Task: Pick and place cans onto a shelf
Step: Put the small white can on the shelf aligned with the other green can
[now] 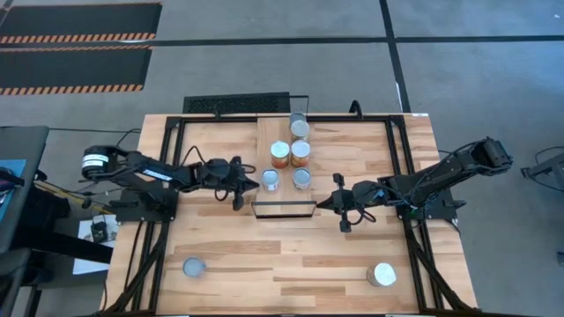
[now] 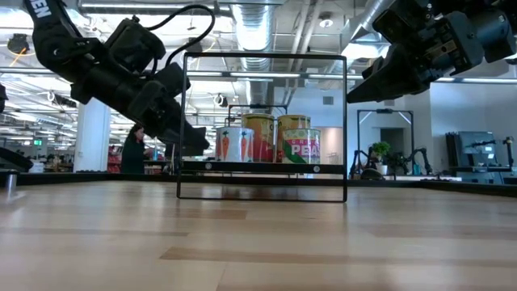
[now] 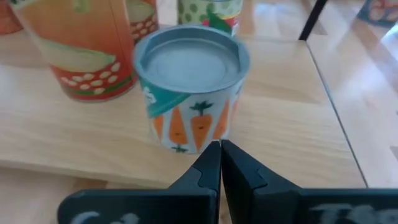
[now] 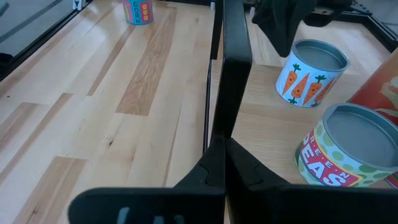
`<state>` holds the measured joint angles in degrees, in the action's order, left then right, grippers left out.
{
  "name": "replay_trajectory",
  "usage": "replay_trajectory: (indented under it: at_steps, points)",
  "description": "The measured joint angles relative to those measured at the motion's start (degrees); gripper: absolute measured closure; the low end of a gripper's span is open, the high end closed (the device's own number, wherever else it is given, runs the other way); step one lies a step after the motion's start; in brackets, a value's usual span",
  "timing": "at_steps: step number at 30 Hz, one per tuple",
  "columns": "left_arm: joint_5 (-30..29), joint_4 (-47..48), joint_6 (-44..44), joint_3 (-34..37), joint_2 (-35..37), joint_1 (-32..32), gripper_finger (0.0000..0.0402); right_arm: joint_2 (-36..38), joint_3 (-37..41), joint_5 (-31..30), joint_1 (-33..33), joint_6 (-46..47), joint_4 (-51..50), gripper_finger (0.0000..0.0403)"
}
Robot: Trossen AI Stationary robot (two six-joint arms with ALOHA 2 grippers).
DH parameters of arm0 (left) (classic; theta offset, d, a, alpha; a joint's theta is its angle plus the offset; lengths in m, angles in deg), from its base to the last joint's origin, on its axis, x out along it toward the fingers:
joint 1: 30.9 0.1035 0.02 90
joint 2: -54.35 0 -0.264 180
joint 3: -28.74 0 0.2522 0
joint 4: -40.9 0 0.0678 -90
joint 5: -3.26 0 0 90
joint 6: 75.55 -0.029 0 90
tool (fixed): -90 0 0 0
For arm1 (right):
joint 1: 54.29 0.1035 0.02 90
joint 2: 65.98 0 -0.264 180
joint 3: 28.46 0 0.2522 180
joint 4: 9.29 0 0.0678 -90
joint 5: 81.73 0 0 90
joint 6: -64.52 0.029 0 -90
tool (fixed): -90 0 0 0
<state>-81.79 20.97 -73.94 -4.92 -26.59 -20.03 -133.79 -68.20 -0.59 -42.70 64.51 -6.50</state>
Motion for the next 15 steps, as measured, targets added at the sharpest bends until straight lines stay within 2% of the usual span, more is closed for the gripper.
replay_trajectory:
  at_steps: [9,15]
  points:
    - [-0.7,-4.8,0.0,0.0,-1.7,0.2,0.0401,0.0,0.0,0.0,0.0,0.0,0.2,0.0393]
    - [-0.6,-4.6,-0.9,-1.5,-1.7,0.3,0.0401,0.0,0.0,0.0,0.0,0.0,0.2,0.0393]
